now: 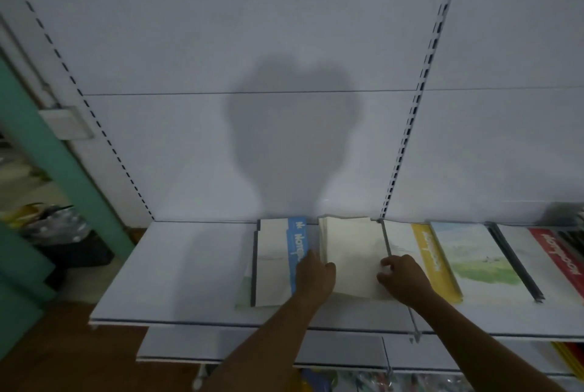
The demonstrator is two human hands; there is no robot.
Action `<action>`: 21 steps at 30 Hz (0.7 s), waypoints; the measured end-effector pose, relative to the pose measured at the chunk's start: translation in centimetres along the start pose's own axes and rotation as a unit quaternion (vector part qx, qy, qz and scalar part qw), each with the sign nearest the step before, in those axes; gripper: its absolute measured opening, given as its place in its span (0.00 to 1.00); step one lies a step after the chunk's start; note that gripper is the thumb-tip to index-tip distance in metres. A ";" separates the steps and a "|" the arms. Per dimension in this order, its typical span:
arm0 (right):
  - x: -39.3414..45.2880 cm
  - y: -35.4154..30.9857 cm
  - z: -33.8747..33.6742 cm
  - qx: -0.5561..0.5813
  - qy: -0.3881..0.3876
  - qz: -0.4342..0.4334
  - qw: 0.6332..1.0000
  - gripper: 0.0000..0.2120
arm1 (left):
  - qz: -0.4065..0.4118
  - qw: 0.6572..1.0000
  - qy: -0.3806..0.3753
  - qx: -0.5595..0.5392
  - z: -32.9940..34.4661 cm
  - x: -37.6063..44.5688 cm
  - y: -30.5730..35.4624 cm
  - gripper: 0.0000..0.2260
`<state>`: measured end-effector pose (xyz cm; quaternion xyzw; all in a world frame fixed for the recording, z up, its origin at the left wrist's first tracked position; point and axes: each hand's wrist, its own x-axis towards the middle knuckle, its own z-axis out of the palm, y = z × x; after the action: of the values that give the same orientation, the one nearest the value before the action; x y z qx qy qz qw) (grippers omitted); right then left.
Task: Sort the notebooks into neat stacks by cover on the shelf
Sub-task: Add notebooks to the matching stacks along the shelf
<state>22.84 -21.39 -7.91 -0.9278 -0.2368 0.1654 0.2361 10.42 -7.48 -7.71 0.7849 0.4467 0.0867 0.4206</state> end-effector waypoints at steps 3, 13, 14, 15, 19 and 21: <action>-0.4 -1.7 0.3 -0.001 0.060 -0.011 0.998 0.16 | 0.003 0.999 0.038 -0.036 -1.3 0.4 -1.2 0.13; -1.3 -12.2 5.8 0.047 -0.030 -0.129 0.990 0.13 | -0.042 0.989 0.123 0.065 -8.0 1.8 -6.8 0.16; -1.2 -13.0 6.6 0.035 -0.046 -0.129 0.990 0.15 | -0.055 0.989 0.116 0.067 -8.5 1.9 -7.5 0.17; -1.2 -13.7 7.3 0.021 -0.057 -0.127 0.990 0.17 | -0.068 0.990 0.107 0.062 -9.0 2.1 -8.1 0.18; -0.7 -15.4 9.9 0.001 -0.076 -0.067 0.995 0.24 | -0.089 0.993 0.068 0.020 -10.5 2.5 -9.9 0.22; -0.4 -15.9 10.4 -0.008 -0.071 -0.040 0.997 0.25 | -0.092 0.995 0.041 -0.002 -10.8 2.8 -10.6 0.24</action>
<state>12.43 -5.53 -8.29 -0.9054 -0.2909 0.2198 0.2175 -0.14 3.62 -9.36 0.7355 0.5337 0.0811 0.4095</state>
